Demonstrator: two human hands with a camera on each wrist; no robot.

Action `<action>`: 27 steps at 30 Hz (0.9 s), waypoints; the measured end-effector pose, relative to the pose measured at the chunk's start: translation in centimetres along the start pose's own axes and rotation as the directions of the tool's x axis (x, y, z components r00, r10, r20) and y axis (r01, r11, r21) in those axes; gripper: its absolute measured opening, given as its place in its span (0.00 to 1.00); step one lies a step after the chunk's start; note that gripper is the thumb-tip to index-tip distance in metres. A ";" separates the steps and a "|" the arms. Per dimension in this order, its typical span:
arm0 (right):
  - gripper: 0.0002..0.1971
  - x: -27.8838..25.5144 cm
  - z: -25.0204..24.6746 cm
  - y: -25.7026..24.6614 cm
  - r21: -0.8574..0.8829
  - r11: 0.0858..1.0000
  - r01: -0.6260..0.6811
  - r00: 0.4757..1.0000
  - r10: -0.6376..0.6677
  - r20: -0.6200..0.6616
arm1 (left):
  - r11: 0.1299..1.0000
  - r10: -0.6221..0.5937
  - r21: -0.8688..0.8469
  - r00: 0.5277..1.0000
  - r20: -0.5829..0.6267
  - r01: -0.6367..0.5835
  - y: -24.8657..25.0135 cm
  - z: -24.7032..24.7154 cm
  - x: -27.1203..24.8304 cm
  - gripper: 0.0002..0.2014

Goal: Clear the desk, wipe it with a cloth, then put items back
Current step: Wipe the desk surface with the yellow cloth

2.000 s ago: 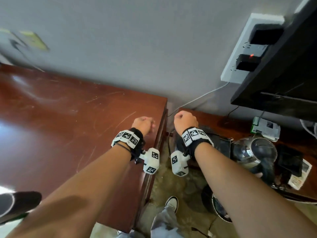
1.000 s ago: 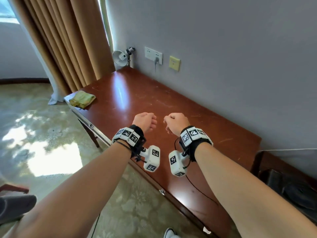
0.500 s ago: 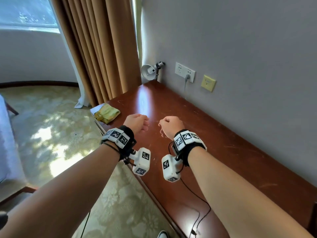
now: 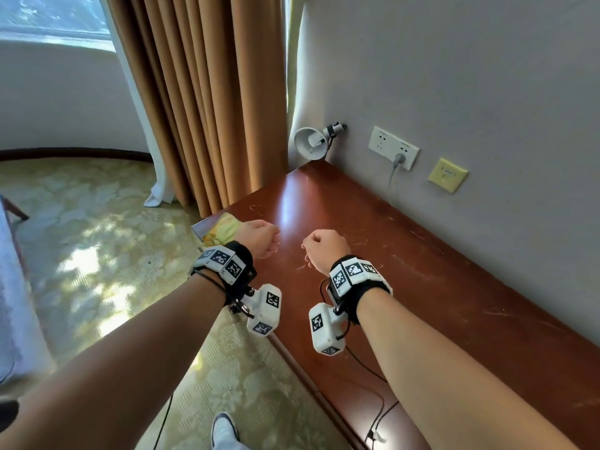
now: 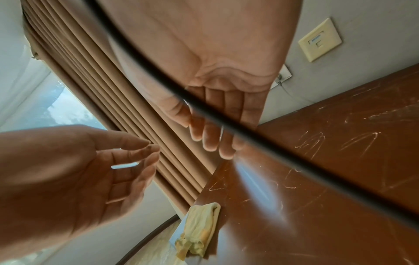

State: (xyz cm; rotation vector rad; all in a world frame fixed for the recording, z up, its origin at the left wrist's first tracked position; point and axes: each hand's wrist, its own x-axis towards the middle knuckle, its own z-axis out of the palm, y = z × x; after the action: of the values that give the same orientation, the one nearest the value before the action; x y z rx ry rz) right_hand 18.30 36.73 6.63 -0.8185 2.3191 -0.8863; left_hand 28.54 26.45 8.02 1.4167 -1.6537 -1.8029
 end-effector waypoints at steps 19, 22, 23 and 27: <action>0.12 10.2 12.6 -11.7 -0.072 0.992 -0.102 0.994 0.099 -0.047 | 0.947 0.025 0.319 0.999 0.024 -0.032 0.7 -16.5 16.2 0.03; 0.11 12.4 14.0 -12.0 -0.086 0.989 -0.116 0.993 0.114 -0.024 | 0.926 0.041 0.374 0.999 0.007 -0.040 0.7 -17.5 18.2 0.05; 0.11 13.4 14.5 -12.2 -0.086 0.989 -0.124 0.992 0.123 -0.017 | 0.929 0.034 0.370 0.999 -0.001 -0.032 0.7 -17.7 19.3 0.07; 0.10 17.7 16.0 -12.5 -0.044 0.985 -0.168 0.986 0.168 0.000 | 0.912 0.010 0.409 1.000 0.005 -0.011 1.2 -18.5 23.9 0.09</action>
State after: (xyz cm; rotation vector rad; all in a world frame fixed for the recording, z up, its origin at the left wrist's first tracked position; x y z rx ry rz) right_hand 20.95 10.54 0.83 -0.6296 2.3711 -0.7632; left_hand 31.92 -2.87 1.36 1.5590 -2.1282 -1.5050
